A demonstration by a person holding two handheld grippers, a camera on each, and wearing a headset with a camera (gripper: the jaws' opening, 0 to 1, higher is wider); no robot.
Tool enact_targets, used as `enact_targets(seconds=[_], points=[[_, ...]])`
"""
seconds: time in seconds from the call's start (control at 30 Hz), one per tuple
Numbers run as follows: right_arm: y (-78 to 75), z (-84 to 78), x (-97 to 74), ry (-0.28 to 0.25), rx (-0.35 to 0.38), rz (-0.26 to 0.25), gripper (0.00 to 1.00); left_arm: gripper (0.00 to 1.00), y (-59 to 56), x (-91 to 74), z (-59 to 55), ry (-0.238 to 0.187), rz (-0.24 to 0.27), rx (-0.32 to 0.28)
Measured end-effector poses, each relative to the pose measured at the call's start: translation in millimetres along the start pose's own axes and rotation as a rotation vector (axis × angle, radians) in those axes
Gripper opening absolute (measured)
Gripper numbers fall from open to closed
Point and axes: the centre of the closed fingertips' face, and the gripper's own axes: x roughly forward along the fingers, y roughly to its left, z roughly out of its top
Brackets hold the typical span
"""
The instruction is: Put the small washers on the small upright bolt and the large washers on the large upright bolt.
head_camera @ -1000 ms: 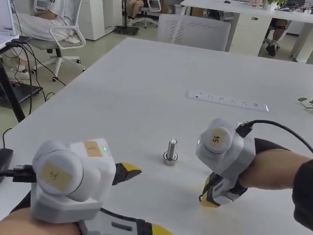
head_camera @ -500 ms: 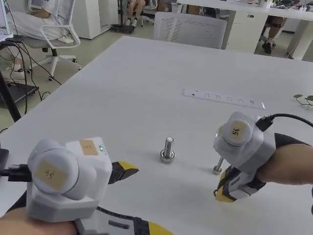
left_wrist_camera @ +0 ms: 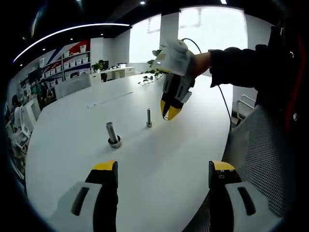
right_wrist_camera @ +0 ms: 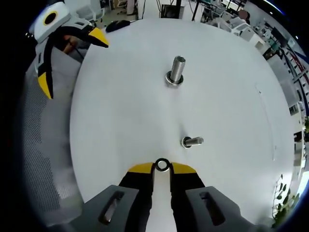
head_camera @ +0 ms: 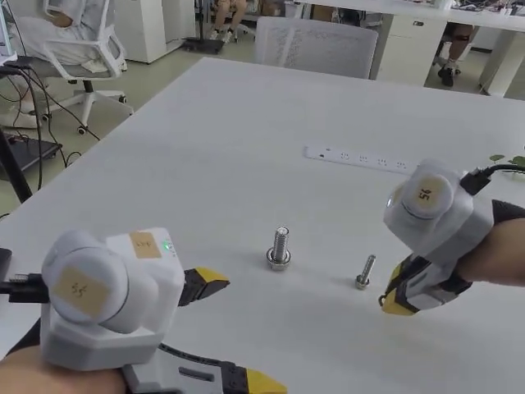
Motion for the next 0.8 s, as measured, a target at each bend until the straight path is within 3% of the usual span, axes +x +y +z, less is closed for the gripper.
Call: enact_targets(seconds=[0.5,0.8], points=[[-24.0,17.8,-26.2,-0.024,-0.030,-0.066,0.14,0.77,-0.3,0.7,-1.7,0.003,0.001,-0.005],[-30.9,27.9,-24.8,-0.021,-0.059,-0.072,0.14,0.76,0.3,0.7,-1.8,0.004,0.005,-0.009]])
